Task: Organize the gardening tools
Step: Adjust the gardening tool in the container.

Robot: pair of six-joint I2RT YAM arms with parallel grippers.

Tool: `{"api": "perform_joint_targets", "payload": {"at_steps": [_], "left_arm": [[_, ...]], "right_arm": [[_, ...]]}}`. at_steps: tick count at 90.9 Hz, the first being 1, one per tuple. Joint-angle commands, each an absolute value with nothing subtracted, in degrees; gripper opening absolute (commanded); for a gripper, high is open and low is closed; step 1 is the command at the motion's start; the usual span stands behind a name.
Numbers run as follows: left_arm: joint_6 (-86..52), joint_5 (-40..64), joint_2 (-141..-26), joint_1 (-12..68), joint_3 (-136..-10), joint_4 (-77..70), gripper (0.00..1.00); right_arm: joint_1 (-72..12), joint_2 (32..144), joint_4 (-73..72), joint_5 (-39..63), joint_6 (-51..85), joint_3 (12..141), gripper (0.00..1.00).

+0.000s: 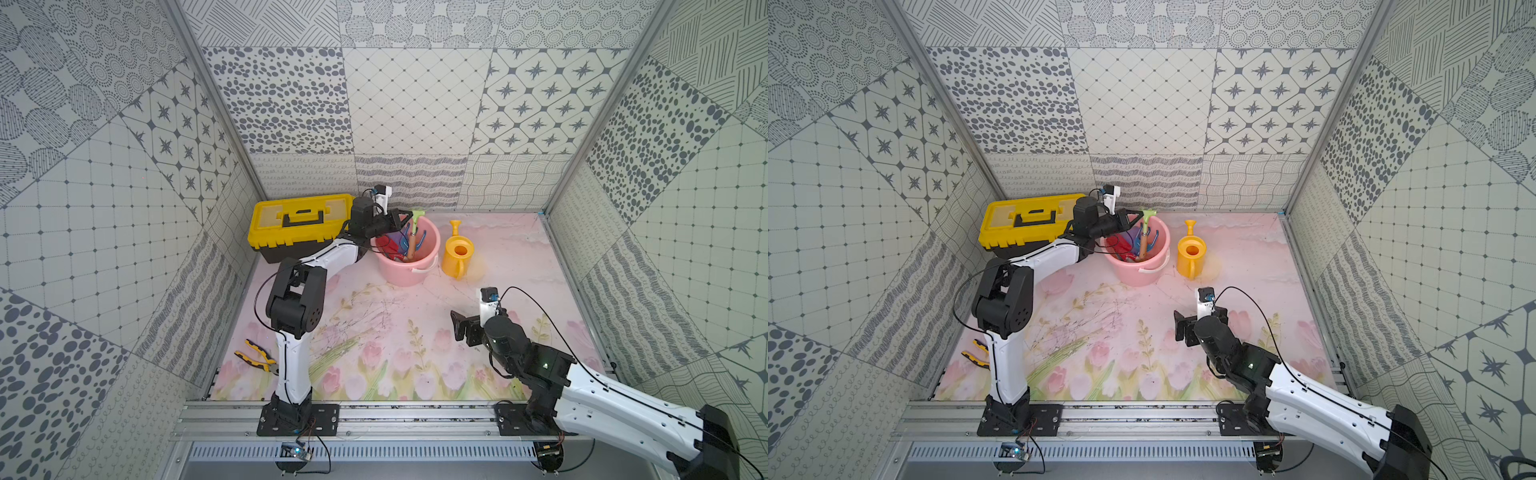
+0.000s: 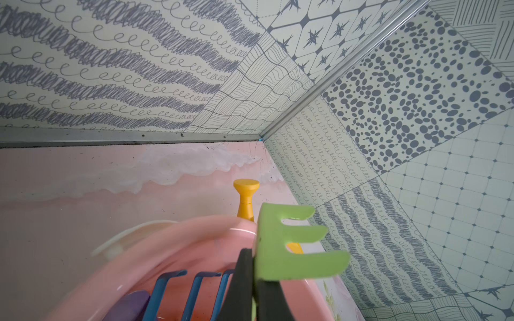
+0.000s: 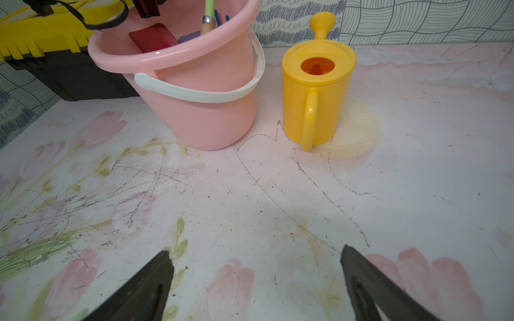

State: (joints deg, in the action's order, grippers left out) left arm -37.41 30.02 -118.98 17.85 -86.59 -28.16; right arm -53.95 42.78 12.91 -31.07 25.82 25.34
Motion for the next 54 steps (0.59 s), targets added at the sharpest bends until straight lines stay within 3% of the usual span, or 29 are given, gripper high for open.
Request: {"api": "perform_joint_targets", "payload": {"at_steps": [1, 14, 21, 29, 54], "left_arm": [[-45.5, 32.3, -118.6, 18.5, -82.0, -51.8, 0.00], [-45.2, 32.6, -118.3, 18.9, -80.7, -53.8, 0.00], [-45.1, 32.5, -117.8, 18.9, -80.1, -54.1, 0.33], [-43.5, 32.3, -116.6, 18.9, -79.5, -52.9, 0.55], [-39.6, 31.5, -111.4, 18.4, -77.7, -48.1, 0.57]], "right_arm": [[-53.8, 43.0, 10.5, -31.0, 24.6, 25.7, 0.97], [-53.8, 43.1, 10.4, -31.0, 24.5, 25.8, 0.97], [-53.8, 43.2, 10.4, -31.0, 24.5, 25.7, 0.97], [-53.8, 43.2, 10.5, -30.9, 24.6, 25.7, 0.97], [-53.8, 42.4, 10.6, -30.8, 24.5, 25.6, 0.97]]}}
